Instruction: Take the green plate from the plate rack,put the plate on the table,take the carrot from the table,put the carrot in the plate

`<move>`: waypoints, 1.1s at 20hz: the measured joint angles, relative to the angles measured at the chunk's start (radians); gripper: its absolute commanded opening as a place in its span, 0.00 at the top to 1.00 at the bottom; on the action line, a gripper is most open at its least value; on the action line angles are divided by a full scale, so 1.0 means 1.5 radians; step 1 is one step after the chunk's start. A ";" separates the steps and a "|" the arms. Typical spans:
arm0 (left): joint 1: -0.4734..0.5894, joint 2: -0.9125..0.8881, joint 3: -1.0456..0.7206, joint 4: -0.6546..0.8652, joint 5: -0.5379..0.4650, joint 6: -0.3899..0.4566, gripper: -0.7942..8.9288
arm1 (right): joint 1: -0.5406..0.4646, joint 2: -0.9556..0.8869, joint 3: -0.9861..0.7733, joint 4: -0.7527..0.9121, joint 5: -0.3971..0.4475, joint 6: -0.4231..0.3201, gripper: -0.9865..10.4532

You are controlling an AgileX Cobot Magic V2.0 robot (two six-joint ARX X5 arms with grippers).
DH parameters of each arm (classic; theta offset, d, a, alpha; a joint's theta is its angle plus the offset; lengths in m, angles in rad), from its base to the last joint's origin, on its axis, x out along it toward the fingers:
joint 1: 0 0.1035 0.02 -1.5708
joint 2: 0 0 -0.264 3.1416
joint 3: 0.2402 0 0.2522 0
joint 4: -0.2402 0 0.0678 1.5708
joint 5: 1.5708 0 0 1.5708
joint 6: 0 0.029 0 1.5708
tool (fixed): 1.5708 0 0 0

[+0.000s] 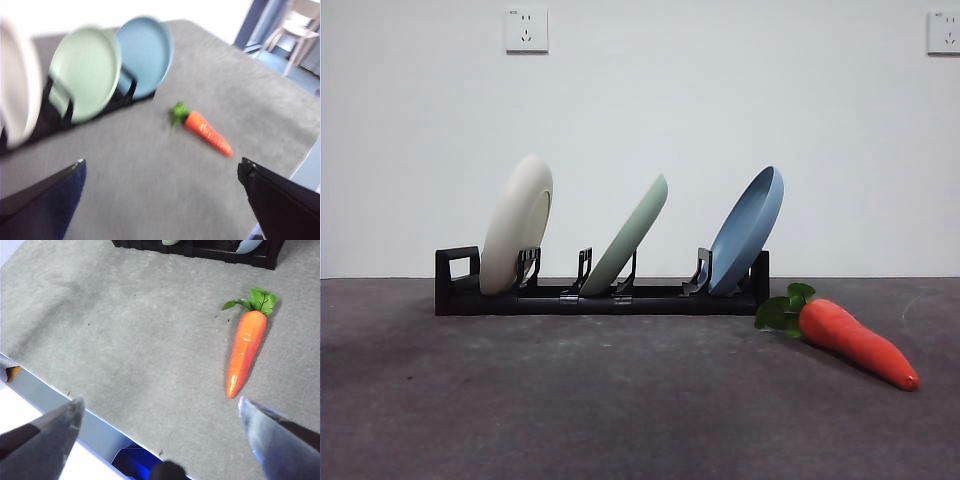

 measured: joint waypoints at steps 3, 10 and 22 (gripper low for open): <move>-0.085 0.100 0.069 0.054 -0.080 0.000 0.24 | 0.000 0.000 0.000 0.000 0.000 0.000 0.34; -0.229 0.384 0.240 0.167 -0.237 0.002 0.24 | 0.000 0.004 0.000 0.000 0.000 0.000 0.34; -0.253 0.807 0.502 0.243 -0.312 0.037 0.24 | 0.000 0.017 0.000 0.000 0.002 0.000 0.34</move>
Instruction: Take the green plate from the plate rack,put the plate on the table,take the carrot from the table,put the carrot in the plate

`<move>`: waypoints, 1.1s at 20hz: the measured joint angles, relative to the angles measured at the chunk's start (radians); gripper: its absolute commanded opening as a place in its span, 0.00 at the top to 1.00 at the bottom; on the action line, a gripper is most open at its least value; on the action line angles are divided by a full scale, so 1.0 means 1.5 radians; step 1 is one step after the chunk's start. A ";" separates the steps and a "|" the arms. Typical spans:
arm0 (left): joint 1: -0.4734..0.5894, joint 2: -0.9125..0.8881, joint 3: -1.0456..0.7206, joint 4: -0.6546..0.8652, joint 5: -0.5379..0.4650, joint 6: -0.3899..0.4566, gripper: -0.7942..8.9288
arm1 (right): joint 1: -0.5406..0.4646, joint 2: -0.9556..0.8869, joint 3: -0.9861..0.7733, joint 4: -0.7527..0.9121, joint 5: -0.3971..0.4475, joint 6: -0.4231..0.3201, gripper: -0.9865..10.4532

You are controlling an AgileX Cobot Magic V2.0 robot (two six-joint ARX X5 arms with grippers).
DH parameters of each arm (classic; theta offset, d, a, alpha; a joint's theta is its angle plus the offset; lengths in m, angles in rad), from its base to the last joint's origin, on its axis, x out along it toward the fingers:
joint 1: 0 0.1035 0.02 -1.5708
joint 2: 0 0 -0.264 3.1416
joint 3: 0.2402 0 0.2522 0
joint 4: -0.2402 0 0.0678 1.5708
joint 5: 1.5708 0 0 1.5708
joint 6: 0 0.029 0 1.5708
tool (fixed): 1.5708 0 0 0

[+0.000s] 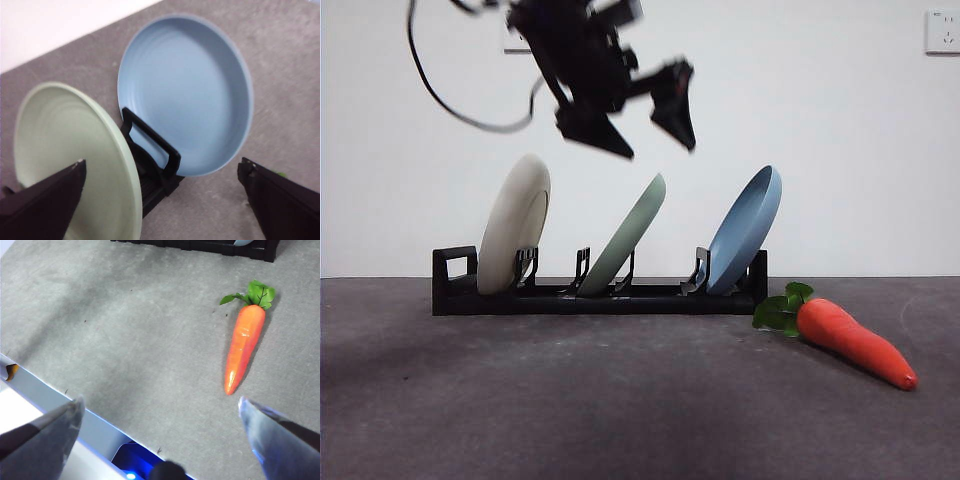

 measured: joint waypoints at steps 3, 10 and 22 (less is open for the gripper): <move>0.002 0.048 0.000 0.029 -0.004 0.000 0.24 | 0.000 0.001 0.000 0.000 0.000 0.000 0.34; 0.004 0.080 0.000 0.037 -0.053 0.001 0.63 | 0.000 0.001 0.000 0.000 0.000 0.000 0.34; 0.009 0.080 0.000 0.019 -0.032 0.001 0.93 | 0.000 0.001 0.000 0.000 0.000 0.005 0.34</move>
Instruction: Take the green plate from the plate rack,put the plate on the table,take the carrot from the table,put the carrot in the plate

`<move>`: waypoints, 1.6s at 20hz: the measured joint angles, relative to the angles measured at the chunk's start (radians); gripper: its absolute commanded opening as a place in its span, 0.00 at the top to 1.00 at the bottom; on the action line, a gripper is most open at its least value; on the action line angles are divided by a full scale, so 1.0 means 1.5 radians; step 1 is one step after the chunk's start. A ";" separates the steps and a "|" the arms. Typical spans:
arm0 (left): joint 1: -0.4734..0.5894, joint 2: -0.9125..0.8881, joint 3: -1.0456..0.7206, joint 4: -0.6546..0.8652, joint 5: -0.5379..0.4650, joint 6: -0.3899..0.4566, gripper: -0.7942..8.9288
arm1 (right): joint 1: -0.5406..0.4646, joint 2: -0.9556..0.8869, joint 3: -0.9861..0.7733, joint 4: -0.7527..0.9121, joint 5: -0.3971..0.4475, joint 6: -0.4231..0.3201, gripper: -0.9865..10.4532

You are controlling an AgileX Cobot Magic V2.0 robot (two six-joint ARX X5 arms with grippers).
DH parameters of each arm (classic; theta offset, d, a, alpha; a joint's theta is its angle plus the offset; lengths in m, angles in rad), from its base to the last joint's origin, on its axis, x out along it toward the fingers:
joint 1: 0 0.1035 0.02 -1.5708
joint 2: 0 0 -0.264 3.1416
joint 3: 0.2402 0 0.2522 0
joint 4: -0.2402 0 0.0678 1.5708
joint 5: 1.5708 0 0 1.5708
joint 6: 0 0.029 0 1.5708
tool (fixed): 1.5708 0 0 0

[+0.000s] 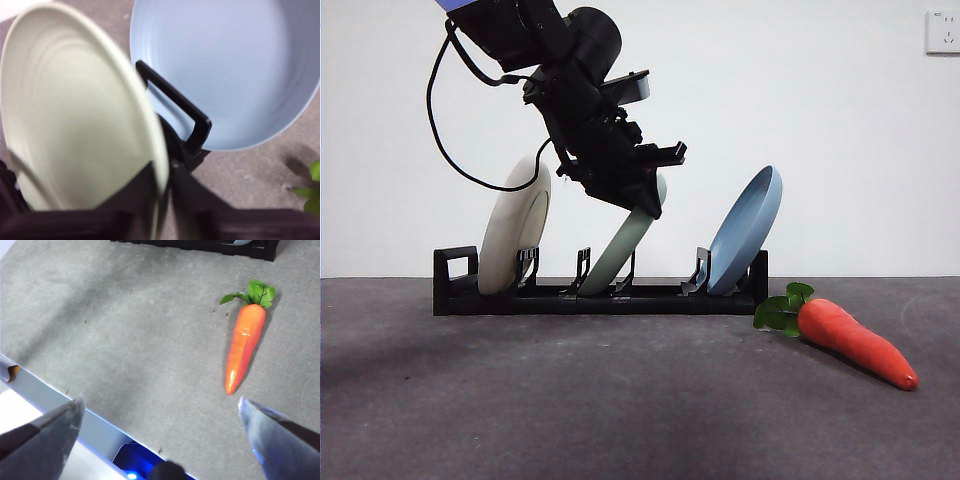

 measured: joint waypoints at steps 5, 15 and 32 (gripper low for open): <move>0.004 0.000 0.002 -0.001 0.015 0.002 0.93 | 0.000 0.000 0.000 0.000 0.000 0.000 0.34; 0.002 -0.096 0.003 -0.024 0.038 0.002 0.93 | 0.000 0.000 0.000 0.002 0.000 0.000 0.34; -0.252 -0.336 -0.061 -0.447 -0.205 0.115 0.92 | 0.000 0.040 0.000 0.035 0.000 0.009 0.34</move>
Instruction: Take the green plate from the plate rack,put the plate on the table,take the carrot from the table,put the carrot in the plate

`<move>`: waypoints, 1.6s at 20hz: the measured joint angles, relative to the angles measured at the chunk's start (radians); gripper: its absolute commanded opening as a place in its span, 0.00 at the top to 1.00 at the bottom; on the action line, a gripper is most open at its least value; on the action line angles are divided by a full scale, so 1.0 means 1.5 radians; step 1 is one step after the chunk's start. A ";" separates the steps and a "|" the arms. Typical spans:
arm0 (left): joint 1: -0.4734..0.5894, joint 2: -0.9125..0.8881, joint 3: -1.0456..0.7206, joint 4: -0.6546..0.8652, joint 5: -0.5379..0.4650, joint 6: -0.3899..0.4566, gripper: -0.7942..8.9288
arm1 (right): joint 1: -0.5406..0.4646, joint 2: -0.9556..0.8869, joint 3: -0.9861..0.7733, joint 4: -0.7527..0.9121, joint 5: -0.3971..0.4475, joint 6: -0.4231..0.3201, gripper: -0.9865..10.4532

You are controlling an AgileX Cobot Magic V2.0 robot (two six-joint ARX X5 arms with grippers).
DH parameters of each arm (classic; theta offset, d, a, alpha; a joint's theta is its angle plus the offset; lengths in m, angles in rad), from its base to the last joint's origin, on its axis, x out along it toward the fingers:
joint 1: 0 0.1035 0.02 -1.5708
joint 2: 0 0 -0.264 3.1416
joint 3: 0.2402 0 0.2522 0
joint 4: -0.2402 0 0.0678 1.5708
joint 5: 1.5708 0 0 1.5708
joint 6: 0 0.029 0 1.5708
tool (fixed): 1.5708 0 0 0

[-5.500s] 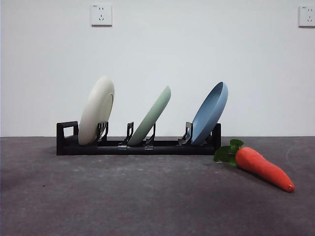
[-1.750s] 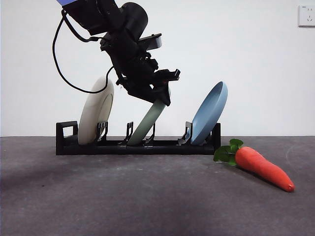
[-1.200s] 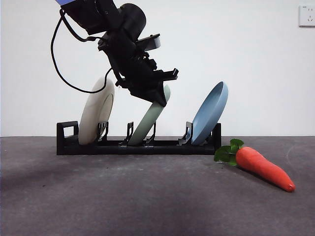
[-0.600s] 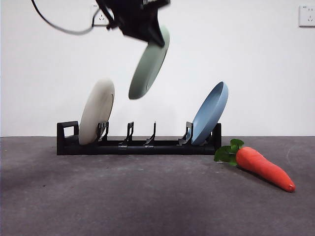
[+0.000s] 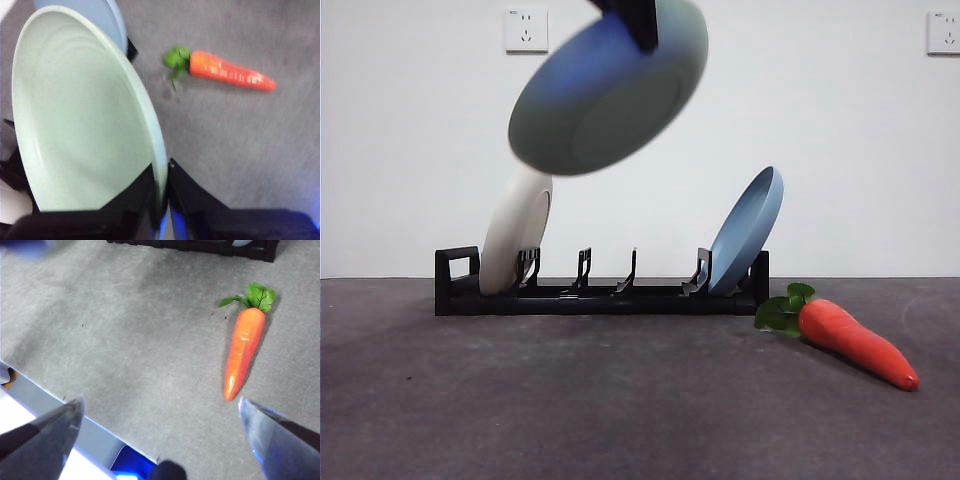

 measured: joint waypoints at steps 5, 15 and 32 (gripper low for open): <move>-0.032 0.001 -0.214 0.140 -0.087 0.017 0.92 | 0.000 0.008 0.000 0.019 0.000 0.004 0.34; -0.114 0.090 -0.426 0.403 -0.199 0.082 0.92 | 0.000 0.056 0.000 0.023 0.000 0.004 0.34; -0.142 0.045 -0.328 0.286 -0.194 0.018 0.43 | 0.000 0.202 0.000 0.189 0.065 0.022 0.34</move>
